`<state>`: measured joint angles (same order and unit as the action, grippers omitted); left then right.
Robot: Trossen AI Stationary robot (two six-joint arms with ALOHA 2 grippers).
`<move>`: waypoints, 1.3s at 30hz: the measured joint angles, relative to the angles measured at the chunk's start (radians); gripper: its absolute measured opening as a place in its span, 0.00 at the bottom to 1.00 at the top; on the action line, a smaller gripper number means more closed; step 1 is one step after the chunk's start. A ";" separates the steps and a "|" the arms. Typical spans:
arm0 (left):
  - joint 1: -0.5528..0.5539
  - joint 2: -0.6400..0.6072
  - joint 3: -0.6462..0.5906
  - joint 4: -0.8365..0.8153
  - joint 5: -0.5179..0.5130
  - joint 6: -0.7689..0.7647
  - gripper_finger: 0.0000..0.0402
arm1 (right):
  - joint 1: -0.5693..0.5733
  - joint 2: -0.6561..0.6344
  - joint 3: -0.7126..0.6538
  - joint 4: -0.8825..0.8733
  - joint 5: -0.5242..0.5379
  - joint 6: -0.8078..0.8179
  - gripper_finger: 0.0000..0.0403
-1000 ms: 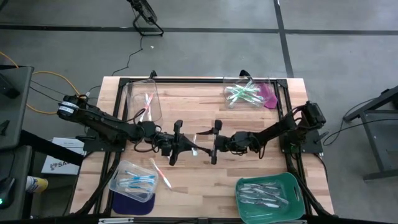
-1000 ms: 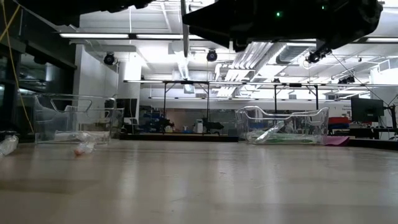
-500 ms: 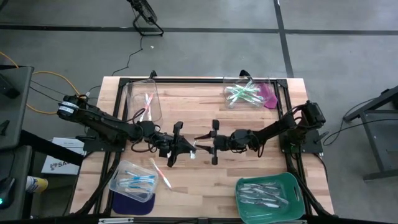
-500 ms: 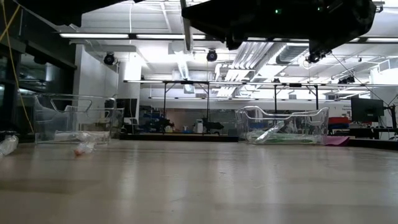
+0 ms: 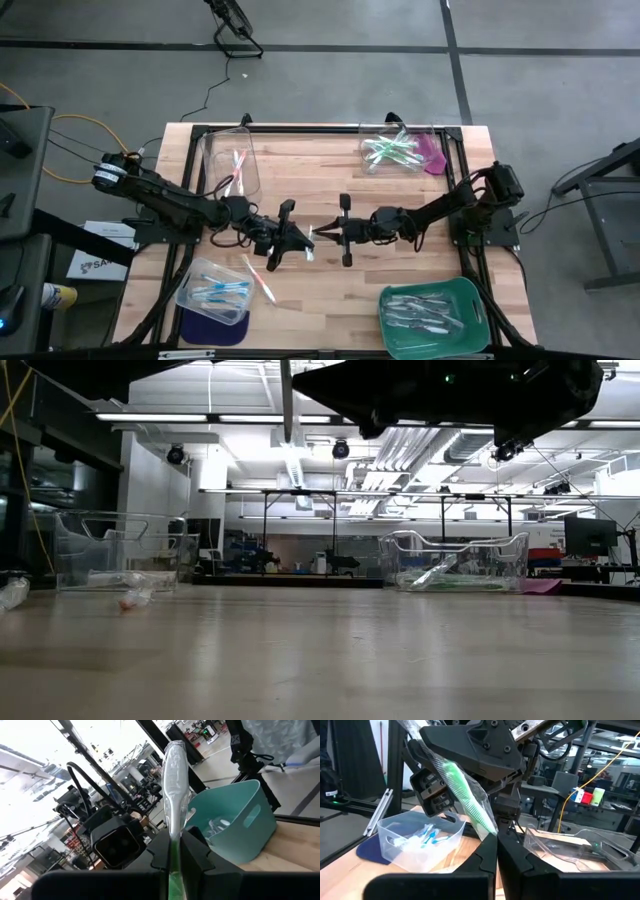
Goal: Pick & Place Toothbrushes
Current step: Put the green toothbrush into the top right transparent bin
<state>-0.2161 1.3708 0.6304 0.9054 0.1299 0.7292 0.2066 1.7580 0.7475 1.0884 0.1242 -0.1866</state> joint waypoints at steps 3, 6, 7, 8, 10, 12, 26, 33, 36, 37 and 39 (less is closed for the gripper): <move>0.000 0.000 0.000 -0.004 -0.001 0.000 0.05 | 0.000 0.000 0.000 -0.004 0.010 0.020 0.01; 0.000 0.000 0.000 -0.014 -0.013 0.010 0.10 | 0.000 0.000 0.000 -0.012 0.012 0.043 0.01; 0.000 0.000 0.000 -0.015 -0.031 0.011 0.13 | 0.000 0.000 0.000 -0.016 0.012 0.050 0.01; 0.000 0.000 0.001 -0.016 -0.048 0.011 0.15 | 0.001 0.000 0.000 -0.018 0.014 0.054 0.01; 0.001 0.000 0.002 -0.029 -0.078 0.014 0.21 | 0.002 0.001 0.000 -0.020 0.041 0.060 0.01; 0.001 0.000 0.002 -0.046 -0.093 0.028 0.28 | 0.003 0.001 0.000 -0.039 0.082 0.063 0.01; 0.000 -0.199 0.001 -0.419 -0.249 -0.004 0.56 | 0.003 -0.178 0.000 -0.453 0.424 0.113 0.01; 0.000 -0.386 0.001 -0.778 -0.294 -0.145 0.56 | -0.014 -0.372 0.000 -0.850 0.591 0.112 0.01; 0.000 -0.415 0.001 -0.831 -0.296 -0.188 0.56 | -0.039 -0.457 0.000 -1.010 0.657 0.120 0.01; 0.000 -0.418 0.001 -0.842 -0.296 -0.193 0.56 | -0.051 -0.483 0.000 -1.060 0.679 0.131 0.01; 0.000 -0.418 0.001 -0.843 -0.296 -0.196 0.56 | -0.084 -0.531 0.000 -1.154 0.704 0.138 0.01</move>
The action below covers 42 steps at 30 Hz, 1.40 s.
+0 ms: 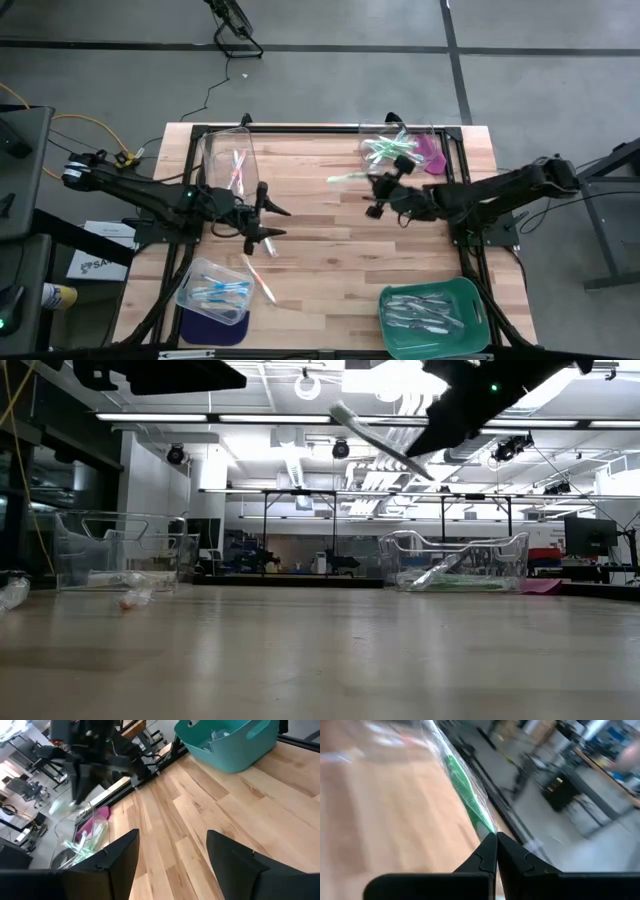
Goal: Pick & Place Toothbrushes
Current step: Put the green toothbrush into the top right transparent bin, then put the orange toothbrush into the top left transparent bin
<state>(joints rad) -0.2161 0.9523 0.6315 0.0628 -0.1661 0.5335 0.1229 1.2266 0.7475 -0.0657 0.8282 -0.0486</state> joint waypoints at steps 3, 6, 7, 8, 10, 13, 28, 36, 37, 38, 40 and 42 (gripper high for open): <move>0.000 0.001 0.000 0.000 0.000 0.000 0.56 | -0.067 -0.055 0.000 -0.128 0.011 -0.005 0.01; 0.000 0.008 0.000 -0.005 0.000 0.001 0.56 | -0.158 -0.090 0.000 -0.238 0.005 -0.013 0.01; 0.000 0.008 0.000 -0.005 0.000 0.001 0.56 | -0.188 -0.094 0.000 -0.263 0.000 -0.023 0.01; 0.000 0.008 0.000 -0.002 0.000 0.001 0.56 | -0.219 -0.095 0.000 -0.283 -0.005 -0.035 0.01; 0.000 0.008 0.000 -0.003 0.000 0.001 0.56 | -0.280 -0.093 0.000 -0.320 -0.024 -0.055 0.01; 0.000 0.008 0.000 -0.002 0.000 0.005 0.56 | -0.364 -0.086 0.000 -0.333 -0.077 -0.082 0.01; 0.000 0.008 0.000 -0.006 0.000 0.011 0.56 | -0.584 -0.074 0.000 -0.427 -0.208 -0.086 0.01; 0.000 0.008 0.000 -0.006 0.000 0.011 0.56 | -0.584 -0.074 0.000 -0.432 -0.201 -0.052 0.05; 0.000 0.008 0.000 -0.006 0.000 0.011 0.56 | -0.584 -0.074 0.000 -0.432 -0.198 -0.052 0.06; 0.000 0.008 0.000 -0.006 0.000 0.011 0.56 | -0.584 -0.074 0.000 -0.432 -0.192 -0.052 0.08; 0.000 0.008 0.000 -0.007 0.000 0.011 0.56 | -0.584 -0.074 0.000 -0.432 -0.163 -0.050 0.14; 0.000 0.008 0.000 -0.010 0.000 0.011 0.56 | -0.584 -0.074 0.000 -0.432 -0.137 -0.049 0.19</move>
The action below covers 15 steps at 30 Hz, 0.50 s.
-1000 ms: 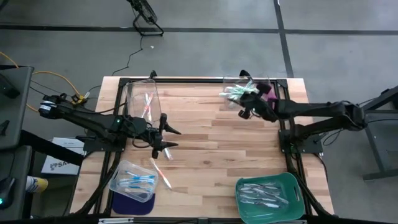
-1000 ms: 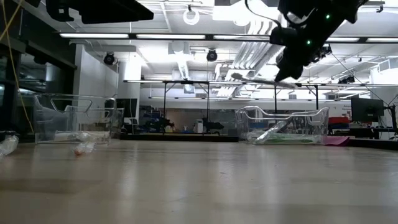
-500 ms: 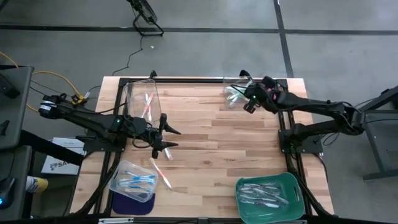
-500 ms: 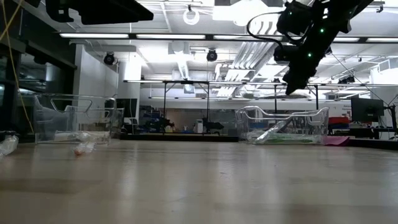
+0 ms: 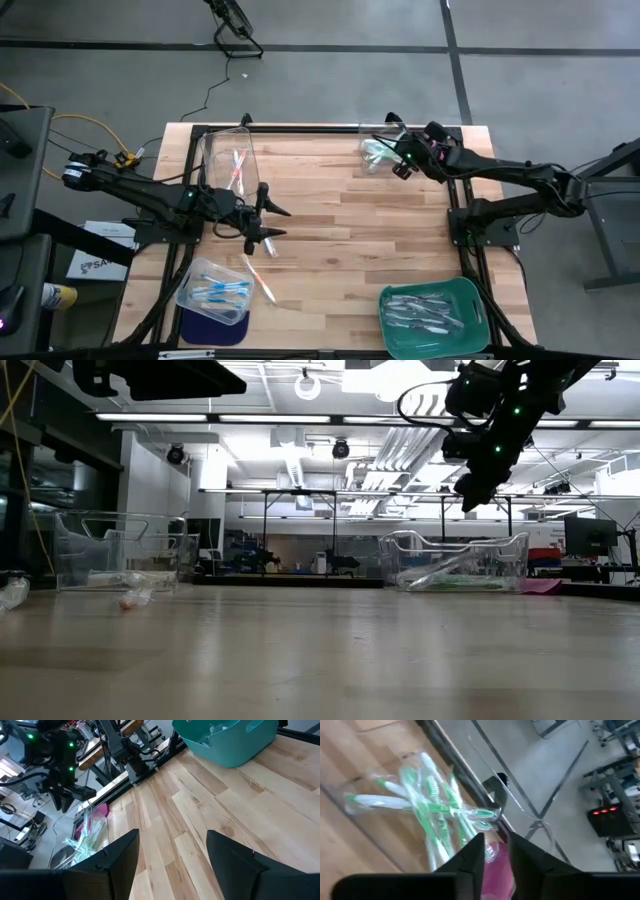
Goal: Pick & Place Toothbrushes
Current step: Put the orange toothbrush into the top left transparent bin
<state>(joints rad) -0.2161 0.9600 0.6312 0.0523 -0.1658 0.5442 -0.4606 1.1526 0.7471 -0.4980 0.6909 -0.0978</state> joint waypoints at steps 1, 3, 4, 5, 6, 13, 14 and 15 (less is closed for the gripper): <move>0.000 0.000 0.000 -0.002 0.000 0.000 0.56 | 0.000 0.000 0.000 0.000 0.011 0.001 0.22; 0.000 0.000 0.000 -0.004 0.000 0.000 0.56 | 0.000 -0.001 0.000 0.000 0.031 0.016 0.28; 0.000 0.000 0.000 -0.004 0.000 0.000 0.56 | 0.000 -0.003 0.000 0.000 0.033 0.034 0.31; 0.000 0.000 0.000 -0.004 0.000 -0.001 0.56 | 0.002 -0.006 0.000 0.000 0.033 0.055 0.33; 0.000 0.000 0.000 -0.004 0.003 -0.005 0.56 | 0.006 -0.010 0.000 0.000 0.031 0.077 0.35; -0.001 -0.030 0.000 -0.094 0.020 -0.082 0.56 | 0.078 -0.068 0.000 -0.001 0.005 0.162 0.45; -0.001 -0.030 0.000 -0.130 0.020 -0.088 0.56 | 0.094 -0.081 0.000 -0.004 -0.009 0.168 0.46; -0.001 -0.030 0.000 -0.170 0.019 -0.090 0.56 | 0.110 -0.096 0.000 -0.005 -0.031 0.176 0.46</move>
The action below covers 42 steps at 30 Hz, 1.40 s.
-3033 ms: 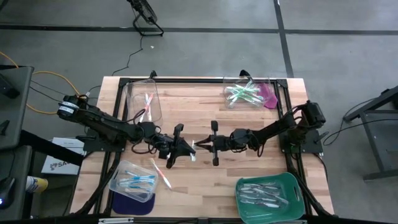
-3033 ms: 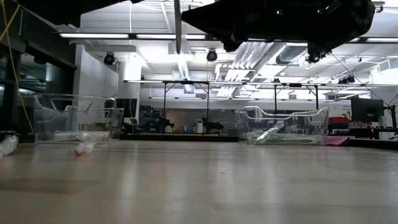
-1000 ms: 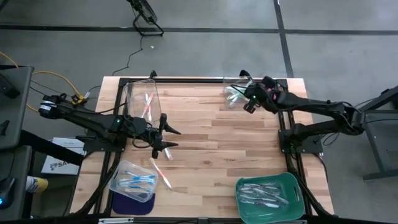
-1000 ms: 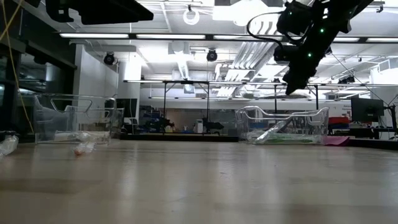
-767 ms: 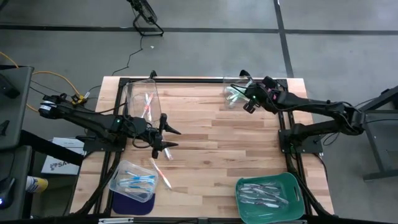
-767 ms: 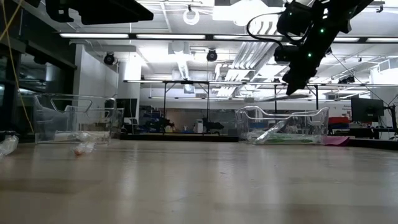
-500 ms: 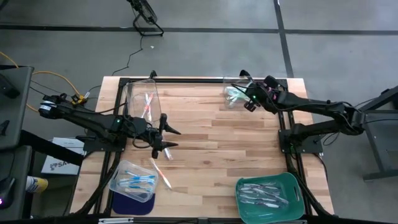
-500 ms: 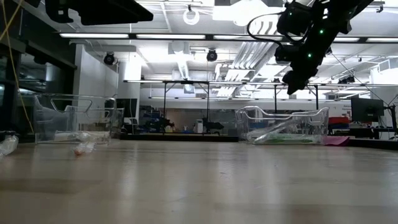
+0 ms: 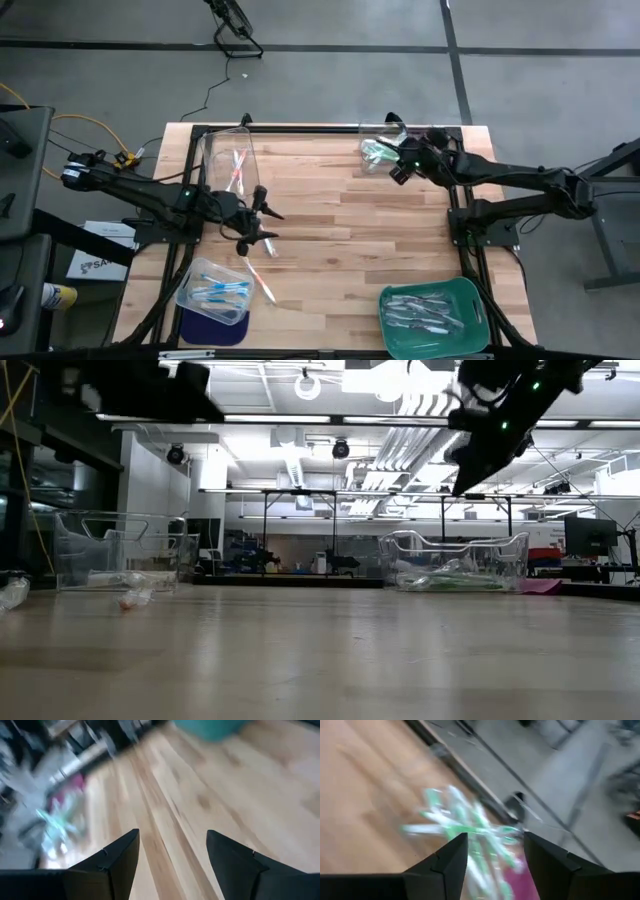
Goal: Pick & Place Toothbrushes
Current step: Put the orange toothbrush into the top left transparent bin
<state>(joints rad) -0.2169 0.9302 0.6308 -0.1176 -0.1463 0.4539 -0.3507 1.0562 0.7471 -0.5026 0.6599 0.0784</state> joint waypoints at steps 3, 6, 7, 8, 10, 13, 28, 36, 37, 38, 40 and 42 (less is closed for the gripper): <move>0.000 0.004 0.000 -0.104 -0.003 -0.028 0.56 | 0.053 -0.045 0.000 -0.007 -0.083 0.039 0.46; 0.000 0.019 0.000 -0.169 -0.038 -0.052 0.56 | 0.109 -0.089 0.000 -0.016 -0.167 0.083 0.45; 0.000 0.027 0.000 -0.181 -0.050 -0.055 0.56 | 0.128 -0.102 0.000 -0.017 -0.196 0.096 0.45; 0.000 0.037 0.000 -0.193 -0.052 -0.058 0.56 | 0.146 -0.114 0.000 -0.018 -0.225 0.108 0.45; 0.001 0.059 0.000 -0.208 -0.052 -0.059 0.56 | 0.183 -0.137 0.000 -0.017 -0.280 0.131 0.45; 0.001 0.094 0.000 -0.211 -0.054 -0.005 0.56 | 0.237 -0.154 0.000 -0.018 -0.369 0.139 0.45; 0.002 0.215 0.000 -0.428 0.031 0.118 0.56 | 0.462 -0.132 0.000 -0.016 -0.535 0.235 0.44; 0.065 0.335 0.037 -0.428 0.072 0.149 0.56 | 0.489 -0.132 0.000 0.008 -0.528 0.239 0.44; 0.086 0.356 0.046 -0.428 0.090 0.159 0.56 | 0.489 -0.132 0.000 0.006 -0.528 0.239 0.44; 0.106 0.374 0.053 -0.429 0.107 0.172 0.56 | 0.489 -0.132 0.000 0.006 -0.528 0.240 0.44; 0.143 0.407 0.067 -0.431 0.154 0.195 0.56 | 0.489 -0.132 0.000 0.006 -0.528 0.240 0.44; 0.176 0.444 0.078 -0.433 0.220 0.211 0.56 | 0.489 -0.132 0.000 0.006 -0.528 0.240 0.44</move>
<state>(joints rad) -0.0413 1.3746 0.7085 -0.5504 0.0734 0.6646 0.1387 0.9237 0.7475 -0.4965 0.1314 0.3180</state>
